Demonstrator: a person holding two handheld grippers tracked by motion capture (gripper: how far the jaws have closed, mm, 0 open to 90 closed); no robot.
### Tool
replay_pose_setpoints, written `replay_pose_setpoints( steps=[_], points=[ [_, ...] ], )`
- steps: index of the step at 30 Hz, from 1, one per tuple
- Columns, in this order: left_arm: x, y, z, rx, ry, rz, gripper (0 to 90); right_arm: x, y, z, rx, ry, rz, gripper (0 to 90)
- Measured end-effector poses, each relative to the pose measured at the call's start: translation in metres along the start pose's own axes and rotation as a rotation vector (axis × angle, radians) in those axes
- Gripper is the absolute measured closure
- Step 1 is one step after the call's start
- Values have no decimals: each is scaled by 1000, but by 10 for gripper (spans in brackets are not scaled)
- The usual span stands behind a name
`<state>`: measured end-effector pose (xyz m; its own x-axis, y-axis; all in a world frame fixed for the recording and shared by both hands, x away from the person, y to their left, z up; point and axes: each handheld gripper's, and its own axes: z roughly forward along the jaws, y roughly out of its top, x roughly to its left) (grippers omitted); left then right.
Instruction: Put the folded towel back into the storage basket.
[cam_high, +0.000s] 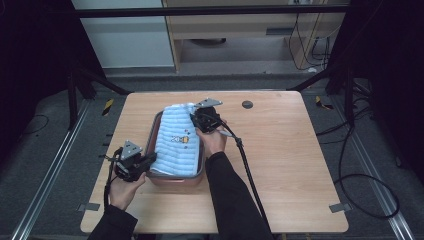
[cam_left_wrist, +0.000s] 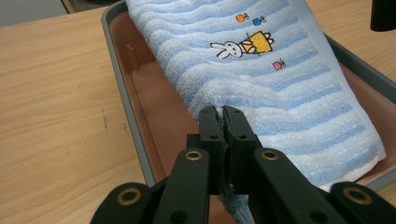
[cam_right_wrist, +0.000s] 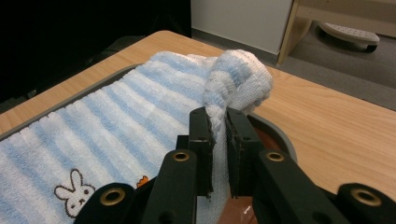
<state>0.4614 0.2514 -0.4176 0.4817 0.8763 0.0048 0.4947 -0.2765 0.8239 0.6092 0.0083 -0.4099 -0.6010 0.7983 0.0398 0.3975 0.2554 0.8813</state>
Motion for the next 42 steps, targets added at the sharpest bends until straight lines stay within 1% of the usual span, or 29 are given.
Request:
replay_pose_setpoints(
  steps=[13,14,18,21,23,25,27,29,30,31,32,33,34,35,37,38,39,40,42],
  points=[
    [-4,-6,7,47,2,9,871,-2,-14,7,54,1,14,816],
    [-4,-7,7,52,2,12,870,-2,-17,9,70,-1,12,813],
    [-5,-7,8,59,4,10,866,-2,-20,11,96,0,7,801],
    [-4,-7,9,70,7,-2,841,-1,-22,13,118,-1,6,770],
    [-3,-8,9,66,13,-6,822,-1,-23,13,128,-3,-4,748],
    [-2,-7,8,58,19,-11,802,-1,-24,13,139,-1,-3,711],
    [-1,-6,8,55,21,-13,796,-2,-24,13,137,-5,-9,694],
    [0,-5,5,45,26,-18,776,-3,-23,10,117,-10,-6,653],
    [0,-5,5,39,26,-20,775,-3,-22,8,106,-11,-9,642],
    [0,-5,5,39,26,-20,769,-3,-22,8,106,-11,-9,642],
    [0,-4,3,29,26,-22,756,-4,-19,3,76,-15,-10,612],
    [0,-4,3,29,26,-22,750,-4,-19,3,76,-15,-10,612],
    [0,-3,1,20,26,-23,750,-4,-18,1,69,-17,-8,589],
    [1,-2,-1,11,27,-19,727,-6,-15,-7,46,-22,-6,538],
    [1,-1,-3,-6,18,-20,706,-8,-13,-14,36,-28,-9,486],
    [1,-1,-3,-6,18,-20,693,-8,-13,-14,36,-28,-9,486],
    [2,0,-6,-14,18,-19,678,-12,-11,-23,29,-30,4,426],
    [2,0,-6,-14,18,-19,668,-13,-11,-26,28,-33,6,404],
    [3,2,-10,-30,13,-25,637,-17,-11,-35,20,-33,14,361]
  ],
)
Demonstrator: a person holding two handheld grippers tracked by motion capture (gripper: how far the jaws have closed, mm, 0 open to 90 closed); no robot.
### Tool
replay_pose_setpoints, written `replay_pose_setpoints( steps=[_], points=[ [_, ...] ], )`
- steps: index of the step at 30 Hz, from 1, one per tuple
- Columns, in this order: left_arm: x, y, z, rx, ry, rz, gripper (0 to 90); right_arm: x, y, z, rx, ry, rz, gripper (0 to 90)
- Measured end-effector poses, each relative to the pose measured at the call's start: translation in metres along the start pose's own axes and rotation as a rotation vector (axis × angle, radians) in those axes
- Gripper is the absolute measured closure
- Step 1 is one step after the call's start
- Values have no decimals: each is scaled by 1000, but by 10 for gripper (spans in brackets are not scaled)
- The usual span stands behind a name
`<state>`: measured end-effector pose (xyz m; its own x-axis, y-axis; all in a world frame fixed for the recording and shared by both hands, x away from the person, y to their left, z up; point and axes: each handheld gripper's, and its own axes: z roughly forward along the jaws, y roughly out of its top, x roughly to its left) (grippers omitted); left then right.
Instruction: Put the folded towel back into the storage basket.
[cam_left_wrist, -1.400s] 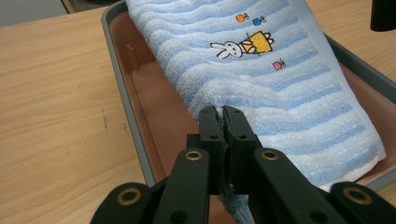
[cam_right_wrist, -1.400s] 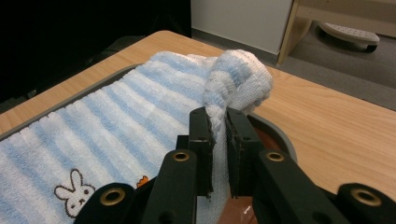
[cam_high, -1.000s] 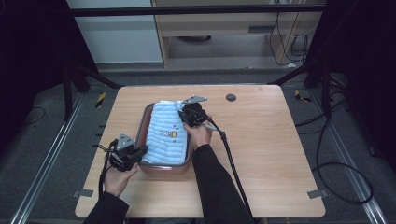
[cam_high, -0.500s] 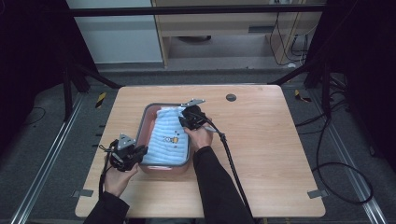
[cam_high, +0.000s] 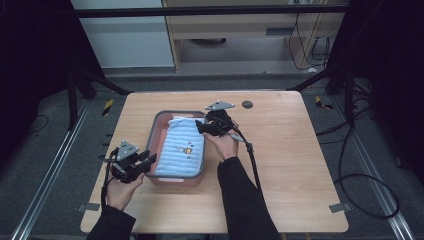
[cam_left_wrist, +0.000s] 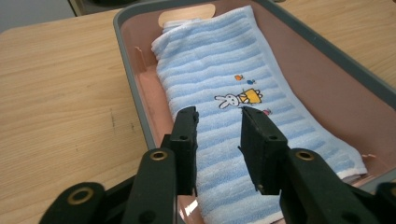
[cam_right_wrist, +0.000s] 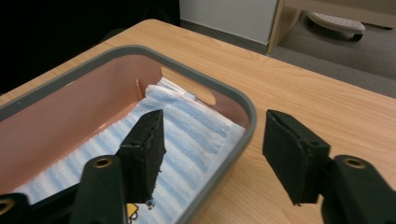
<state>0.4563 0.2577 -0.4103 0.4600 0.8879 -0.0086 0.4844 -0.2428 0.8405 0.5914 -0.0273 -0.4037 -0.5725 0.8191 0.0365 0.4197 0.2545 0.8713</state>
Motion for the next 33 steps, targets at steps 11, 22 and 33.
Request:
replay_pose_setpoints(
  steps=[11,22,33],
  points=[
    [10,2,-11,-42,21,-17,417,-27,-16,-56,-35,-10,28,229],
    [26,-4,-13,-60,57,-40,294,-67,-56,-112,-48,-63,58,204],
    [41,-14,-15,-57,76,-59,265,-102,-102,-153,-36,-123,108,204]
  ],
)
